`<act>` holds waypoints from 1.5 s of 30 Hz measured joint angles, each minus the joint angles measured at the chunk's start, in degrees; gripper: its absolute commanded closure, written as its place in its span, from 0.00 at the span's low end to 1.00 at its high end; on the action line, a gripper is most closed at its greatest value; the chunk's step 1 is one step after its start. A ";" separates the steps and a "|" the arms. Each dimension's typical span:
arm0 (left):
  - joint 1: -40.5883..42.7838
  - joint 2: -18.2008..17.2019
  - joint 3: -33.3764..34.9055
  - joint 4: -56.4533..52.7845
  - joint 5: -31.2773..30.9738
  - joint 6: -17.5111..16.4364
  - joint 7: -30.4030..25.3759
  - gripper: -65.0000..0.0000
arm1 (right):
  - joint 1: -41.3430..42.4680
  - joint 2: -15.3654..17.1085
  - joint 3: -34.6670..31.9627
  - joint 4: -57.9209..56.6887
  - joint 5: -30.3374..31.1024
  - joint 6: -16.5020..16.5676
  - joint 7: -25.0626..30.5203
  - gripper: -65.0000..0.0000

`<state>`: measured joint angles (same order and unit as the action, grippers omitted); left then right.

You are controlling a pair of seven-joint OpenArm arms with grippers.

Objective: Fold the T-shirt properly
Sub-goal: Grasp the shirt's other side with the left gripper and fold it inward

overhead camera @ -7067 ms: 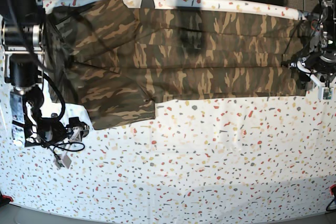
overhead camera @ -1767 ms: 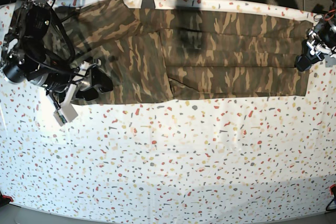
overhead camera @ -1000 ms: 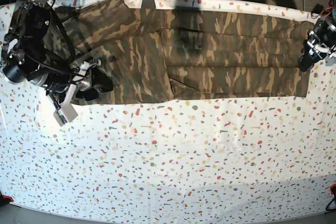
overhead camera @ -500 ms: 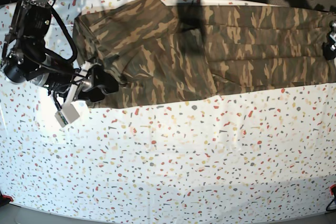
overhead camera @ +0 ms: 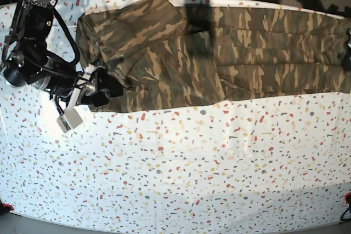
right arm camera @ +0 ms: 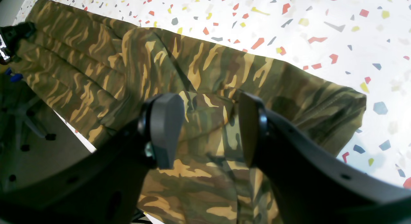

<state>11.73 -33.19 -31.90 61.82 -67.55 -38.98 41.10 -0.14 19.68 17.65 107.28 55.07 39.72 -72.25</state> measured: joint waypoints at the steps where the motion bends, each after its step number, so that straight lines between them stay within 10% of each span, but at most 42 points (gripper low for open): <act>1: -0.48 -0.52 0.00 2.73 -0.74 -0.17 1.11 1.00 | -0.02 0.04 0.00 0.00 -0.02 0.02 -0.02 0.53; 11: 4.07 1.07 -0.04 21.66 4.83 4.52 2.34 1.00 | -0.02 0.00 0.00 0.00 -0.48 0.00 -0.02 0.53; 19: 9.73 11.23 0.87 30.88 7.17 7.54 -2.75 1.00 | -0.04 -2.45 0.02 0.00 -0.48 0.00 0.00 0.53; 45: 2.03 27.61 37.40 31.67 25.57 19.82 -8.87 1.00 | -0.02 -3.04 0.00 0.00 -0.76 0.00 -0.04 0.53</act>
<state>13.76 -5.58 5.50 93.49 -41.98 -19.16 32.23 -0.16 16.64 17.65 107.28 54.30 39.72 -72.29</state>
